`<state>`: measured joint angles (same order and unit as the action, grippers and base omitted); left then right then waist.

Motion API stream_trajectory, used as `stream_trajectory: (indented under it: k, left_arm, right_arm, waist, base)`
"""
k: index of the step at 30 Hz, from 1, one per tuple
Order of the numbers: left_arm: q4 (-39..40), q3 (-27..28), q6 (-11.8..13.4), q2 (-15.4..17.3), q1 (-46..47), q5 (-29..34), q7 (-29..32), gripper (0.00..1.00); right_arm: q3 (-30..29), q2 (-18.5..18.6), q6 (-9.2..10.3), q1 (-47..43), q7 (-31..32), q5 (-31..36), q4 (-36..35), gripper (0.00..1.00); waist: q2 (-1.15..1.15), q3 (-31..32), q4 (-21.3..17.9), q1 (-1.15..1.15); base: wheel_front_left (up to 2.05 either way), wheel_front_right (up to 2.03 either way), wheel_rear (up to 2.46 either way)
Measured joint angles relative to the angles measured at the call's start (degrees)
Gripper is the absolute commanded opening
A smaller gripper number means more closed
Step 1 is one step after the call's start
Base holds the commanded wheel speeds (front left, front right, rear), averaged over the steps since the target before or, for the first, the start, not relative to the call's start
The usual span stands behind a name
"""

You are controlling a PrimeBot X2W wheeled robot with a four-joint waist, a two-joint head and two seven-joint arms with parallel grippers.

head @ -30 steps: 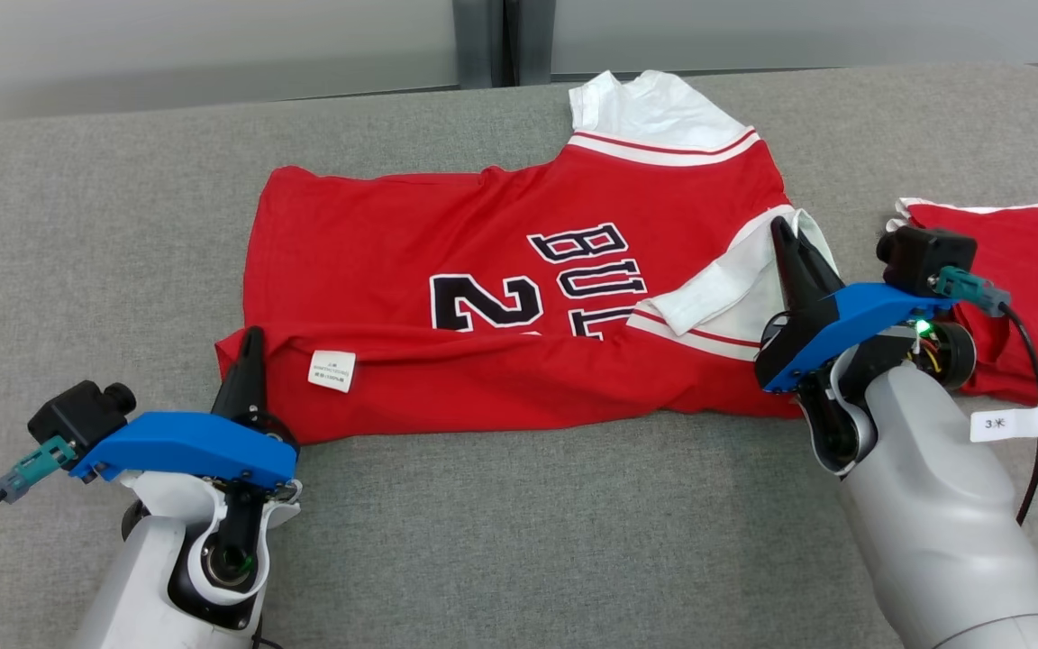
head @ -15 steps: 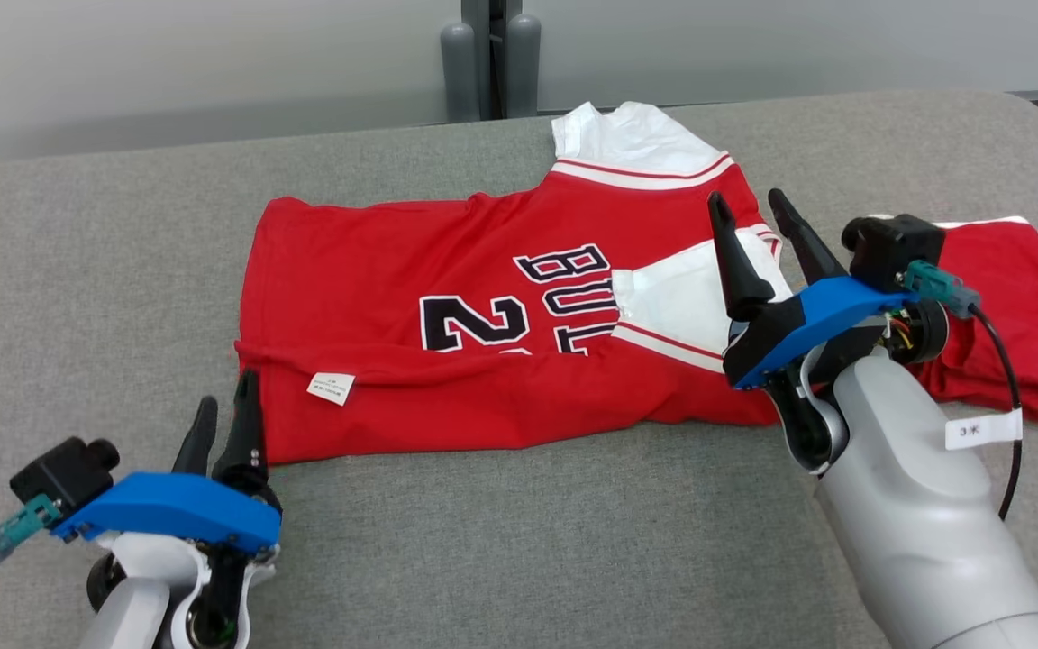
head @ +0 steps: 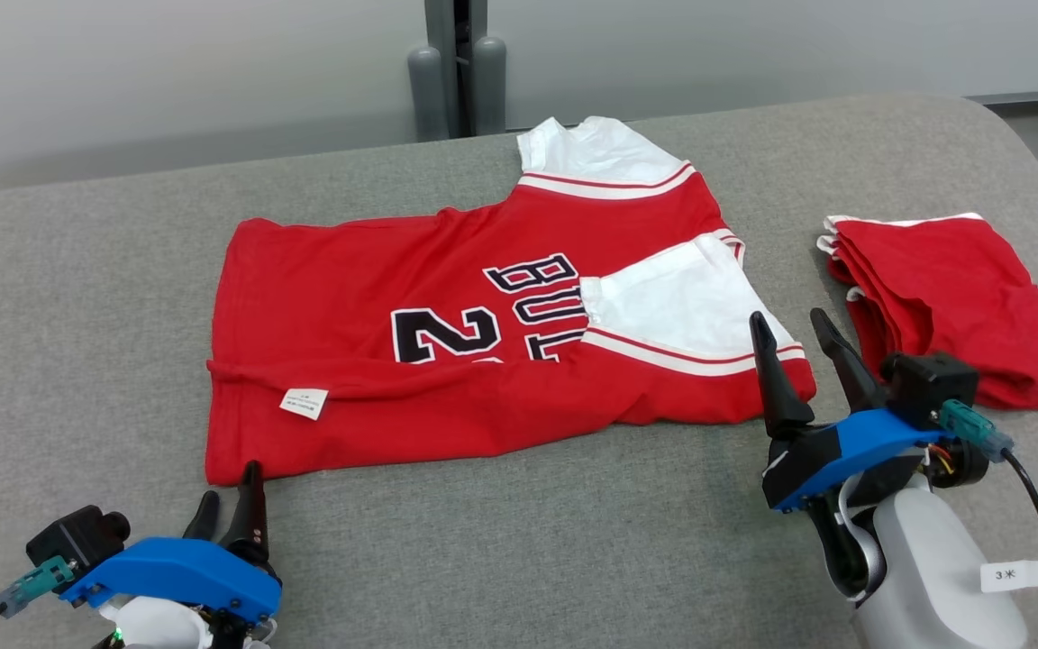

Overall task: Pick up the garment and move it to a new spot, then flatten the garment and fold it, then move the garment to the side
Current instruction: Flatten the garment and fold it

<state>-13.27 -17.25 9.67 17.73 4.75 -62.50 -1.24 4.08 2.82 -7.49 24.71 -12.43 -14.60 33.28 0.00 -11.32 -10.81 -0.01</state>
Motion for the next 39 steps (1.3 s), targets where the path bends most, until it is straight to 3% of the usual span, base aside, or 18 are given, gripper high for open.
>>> stream_trajectory:
  k: [6,7,8,9,17,25,26,27,31,32,33,39]
  left_arm:
    - [-2.63,1.41,0.36,-0.23,2.11,-0.46,-0.79,1.00]
    - [-3.13,1.53,0.30,-0.25,2.52,-0.44,-1.11,0.52]
    - [-3.43,1.57,0.09,-0.26,2.74,-0.43,-1.42,0.21]
    - [-3.67,1.62,-0.14,-0.32,2.83,-0.43,-1.54,0.00]
    - [-5.17,2.23,-1.66,-0.81,3.55,-0.03,-4.50,0.00]
    - [-6.67,1.91,-2.25,-1.59,4.36,-0.10,-4.68,0.00]
    - [-6.91,1.88,-2.44,-1.69,4.53,-0.12,-4.69,0.00]
    - [-7.10,1.83,-2.52,-1.81,4.69,-0.15,-4.76,0.00]
    - [-7.78,1.74,-3.02,-2.18,4.97,-0.33,-4.95,0.00]
    - [-7.92,1.74,-3.16,-2.23,5.02,-0.41,-5.06,0.00]
    - [-8.02,1.75,-3.28,-2.26,5.02,-0.45,-5.33,0.00]
    - [-6.68,2.12,-4.49,-1.98,4.61,-0.48,-6.51,0.00]
  right_arm:
    - [-1.18,0.00,0.00,-5.75,4.94,-0.35,-8.61,1.00]
    - [-1.57,0.01,0.00,-6.76,5.75,-0.86,-9.59,1.00]
    - [-2.05,0.00,0.00,-7.60,6.46,-1.56,-10.24,1.00]
    - [-2.63,0.00,0.00,-8.34,7.08,-1.70,-10.54,1.00]
    - [-4.46,0.01,0.00,-9.81,8.36,-6.34,-9.09,1.00]
    - [-5.95,0.00,0.00,-3.50,8.28,-9.54,2.08,0.97]
    - [-6.05,0.00,0.00,-2.60,8.46,-9.61,3.91,0.80]
    - [-6.02,0.00,0.00,-1.79,8.61,-9.87,5.64,0.51]
    - [-5.17,0.02,0.00,0.83,9.27,-10.74,10.67,0.16]
    - [-4.79,0.04,0.00,1.36,9.33,-11.66,11.39,0.16]
    - [-4.49,0.04,0.00,1.78,9.10,-12.21,11.91,0.00]
    - [-5.77,-0.11,-0.01,3.24,6.37,-10.09,11.18,0.00]
  waist:
    - [0.00,-1.54,-1.69,0.00]
    - [0.00,-1.71,-1.83,0.01]
    - [0.00,-1.87,-1.95,0.00]
    - [0.00,-2.02,-2.02,0.01]
    - [0.00,-2.83,-1.15,0.00]
    - [0.00,-3.13,0.70,0.01]
    - [0.00,-3.14,0.87,0.01]
    - [0.00,-3.12,1.03,0.01]
    - [0.00,-2.93,1.49,0.01]
    - [0.00,-2.85,1.51,0.01]
    - [0.00,-2.73,1.49,0.01]
    - [0.00,-1.41,1.29,0.02]
  base:
    - [0.00,0.00,0.00]
    - [0.00,0.00,0.00]
    - [0.00,0.00,0.00]
    - [0.00,0.00,0.00]
    - [0.00,0.00,0.00]
    - [0.00,0.00,0.00]
    - [0.00,0.00,0.00]
    - [0.00,0.00,0.00]
    - [0.00,0.00,0.00]
    - [0.00,0.00,0.00]
    - [0.00,0.00,0.00]
    - [0.00,0.00,0.00]
